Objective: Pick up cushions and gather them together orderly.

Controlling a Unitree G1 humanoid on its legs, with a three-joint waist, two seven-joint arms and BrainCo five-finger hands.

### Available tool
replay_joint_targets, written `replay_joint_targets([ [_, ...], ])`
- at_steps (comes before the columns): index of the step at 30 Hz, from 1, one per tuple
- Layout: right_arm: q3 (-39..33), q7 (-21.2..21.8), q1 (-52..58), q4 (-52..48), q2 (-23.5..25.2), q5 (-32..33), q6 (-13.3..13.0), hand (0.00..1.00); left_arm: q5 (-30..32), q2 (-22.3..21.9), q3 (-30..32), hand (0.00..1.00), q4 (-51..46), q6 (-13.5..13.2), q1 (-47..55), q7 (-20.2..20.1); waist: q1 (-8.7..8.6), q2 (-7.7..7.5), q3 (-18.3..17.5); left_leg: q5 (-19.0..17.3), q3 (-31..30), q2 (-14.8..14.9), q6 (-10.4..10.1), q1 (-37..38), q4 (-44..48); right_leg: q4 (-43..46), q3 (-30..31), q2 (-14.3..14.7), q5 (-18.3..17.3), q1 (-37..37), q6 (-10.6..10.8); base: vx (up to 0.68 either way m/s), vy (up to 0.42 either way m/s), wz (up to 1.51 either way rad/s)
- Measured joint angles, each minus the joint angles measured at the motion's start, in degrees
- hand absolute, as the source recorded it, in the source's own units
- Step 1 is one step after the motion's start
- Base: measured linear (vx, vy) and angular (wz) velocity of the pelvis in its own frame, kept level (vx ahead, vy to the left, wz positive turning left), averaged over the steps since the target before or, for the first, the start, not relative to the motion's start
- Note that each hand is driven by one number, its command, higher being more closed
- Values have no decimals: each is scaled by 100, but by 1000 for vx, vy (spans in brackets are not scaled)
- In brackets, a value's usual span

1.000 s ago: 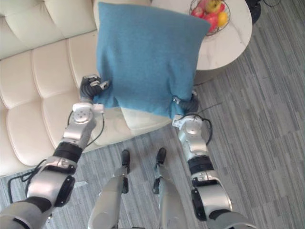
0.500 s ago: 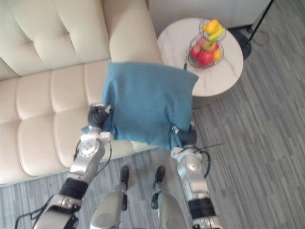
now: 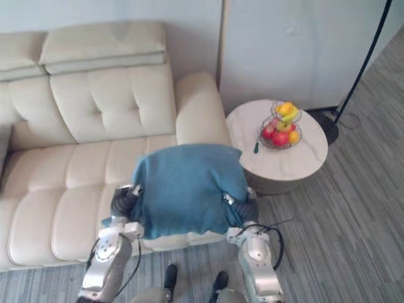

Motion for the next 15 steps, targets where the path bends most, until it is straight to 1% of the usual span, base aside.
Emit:
replay_joint_targets([
  [2,13,42,156,-133,0,0,0,100,0,-7,0,100,-7,-5,89,-48,1,9,-88,2,0,25,-4,4,9,11,-1,23,0,4,-12,53,-31,-1],
  [5,21,110,185,-149,0,6,-7,100,-4,-56,28,100,-8,-5,209,-97,-1,-11,-91,-87,6,46,-33,-35,240,114,-5,27,-45,36,-49,18,-15,1],
  [6,21,110,185,-140,0,12,-7,100,-6,-108,67,100,-8,-4,229,-146,1,-27,-72,-195,9,47,-30,-90,445,113,-18,6,-52,81,-58,-23,-2,8],
  [7,21,116,183,-130,-5,16,-9,100,-6,-146,92,100,-11,-7,267,-153,1,-36,-75,-418,53,68,56,-233,740,118,-48,2,-79,106,-73,-39,-2,6],
  [8,21,119,174,-120,-6,16,-10,100,-7,-149,98,100,-14,-7,278,-154,9,-36,-73,-541,141,107,149,-275,848,118,-56,2,-83,107,-78,-49,-12,7],
  [9,24,129,149,-78,-6,18,-15,100,-12,-151,121,100,-27,-8,304,-157,12,-43,-76,-671,477,196,232,-354,995,85,-80,0,-82,105,-79,-38,-19,12],
  [10,24,137,50,122,-43,59,-100,100,-41,-162,155,100,-79,-20,315,-160,-7,-50,-80,-768,1160,445,348,-523,1255,-4,-175,-24,-28,72,-145,-24,-15,13],
  [11,23,137,28,157,-50,66,-101,100,-63,-162,156,100,-83,-25,314,-160,-7,-49,-80,-770,1218,469,357,-545,1285,-16,-187,-25,-15,67,-158,-1,10,9],
  [12,30,138,-101,348,-93,75,-102,100,-138,-169,185,100,-93,-49,320,-160,-7,-50,-86,-764,1511,571,436,-624,1392,-9,-229,-54,0,6,-173,25,37,2],
  [13,33,147,-269,604,-146,82,-101,100,-206,-213,255,100,-93,-50,322,-160,-19,-39,-82,-713,1731,597,509,-641,1385,-5,-254,-82,32,-16,-148,35,52,4],
  [15,30,147,-422,835,-155,102,-101,100,-237,-240,290,100,-93,-50,312,-160,-52,-40,-108,-623,1804,526,498,-615,1199,-23,-359,-179,61,-9,-106,53,88,32],
])
